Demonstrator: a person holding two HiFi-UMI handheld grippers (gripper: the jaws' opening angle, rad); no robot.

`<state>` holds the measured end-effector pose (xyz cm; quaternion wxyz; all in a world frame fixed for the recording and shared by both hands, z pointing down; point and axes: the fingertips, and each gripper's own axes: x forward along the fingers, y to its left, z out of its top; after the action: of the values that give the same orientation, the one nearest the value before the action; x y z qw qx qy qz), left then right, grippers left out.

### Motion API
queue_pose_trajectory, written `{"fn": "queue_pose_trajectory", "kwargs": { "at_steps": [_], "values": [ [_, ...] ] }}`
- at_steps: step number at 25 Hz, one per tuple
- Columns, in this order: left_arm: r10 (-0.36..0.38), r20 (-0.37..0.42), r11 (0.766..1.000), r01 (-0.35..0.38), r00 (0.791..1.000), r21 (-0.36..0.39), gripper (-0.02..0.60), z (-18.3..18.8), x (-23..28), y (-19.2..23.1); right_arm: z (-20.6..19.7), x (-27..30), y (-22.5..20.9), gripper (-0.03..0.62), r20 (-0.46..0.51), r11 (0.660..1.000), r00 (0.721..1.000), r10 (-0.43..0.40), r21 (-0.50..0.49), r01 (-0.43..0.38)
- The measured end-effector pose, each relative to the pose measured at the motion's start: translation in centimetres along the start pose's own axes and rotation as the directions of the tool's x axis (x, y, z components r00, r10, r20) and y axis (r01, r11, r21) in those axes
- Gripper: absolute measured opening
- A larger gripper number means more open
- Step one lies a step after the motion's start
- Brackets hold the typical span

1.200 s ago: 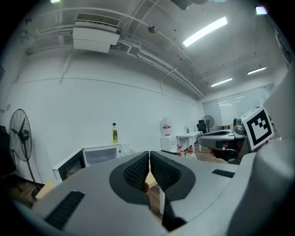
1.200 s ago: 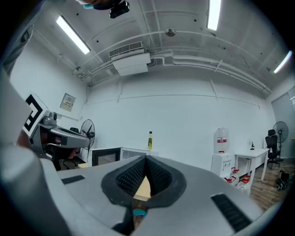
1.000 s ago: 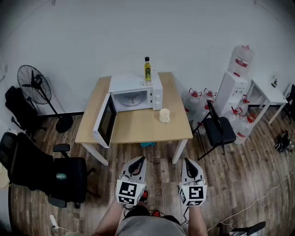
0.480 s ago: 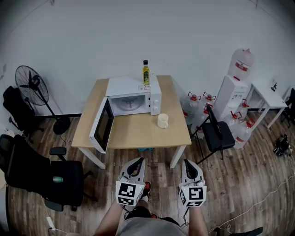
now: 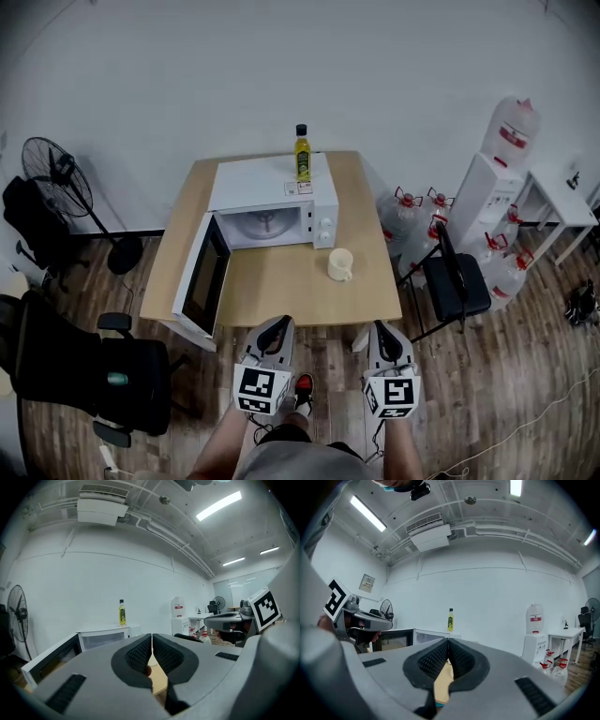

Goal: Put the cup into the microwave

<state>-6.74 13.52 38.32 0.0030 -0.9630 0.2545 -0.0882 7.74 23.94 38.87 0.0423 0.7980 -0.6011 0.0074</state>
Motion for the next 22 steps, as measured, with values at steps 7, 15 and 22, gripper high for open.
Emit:
{"fn": "queue_pose_trajectory", "kwargs": {
  "at_steps": [7, 15, 22],
  "values": [
    [-0.016, -0.057, 1.0, 0.015, 0.998, -0.012, 0.029, -0.5, 7.7, 3.4, -1.4, 8.1, -2.2, 0.018, -0.049, 1.0, 0.999, 0.007, 0.022, -0.006],
    [-0.045, -0.125, 0.998, 0.04, 0.991, -0.043, 0.029, -3.3, 13.8, 6.1, -5.0, 14.7, -3.6, 0.018, -0.12, 0.999, 0.993, 0.007, 0.048, -0.001],
    [-0.057, -0.178, 0.997, 0.047, 0.982, -0.059, 0.029, -6.4, 16.9, 7.5, -8.9, 18.1, -4.6, 0.018, -0.181, 0.998, 0.984, 0.002, 0.07, 0.011]
  ]
}}
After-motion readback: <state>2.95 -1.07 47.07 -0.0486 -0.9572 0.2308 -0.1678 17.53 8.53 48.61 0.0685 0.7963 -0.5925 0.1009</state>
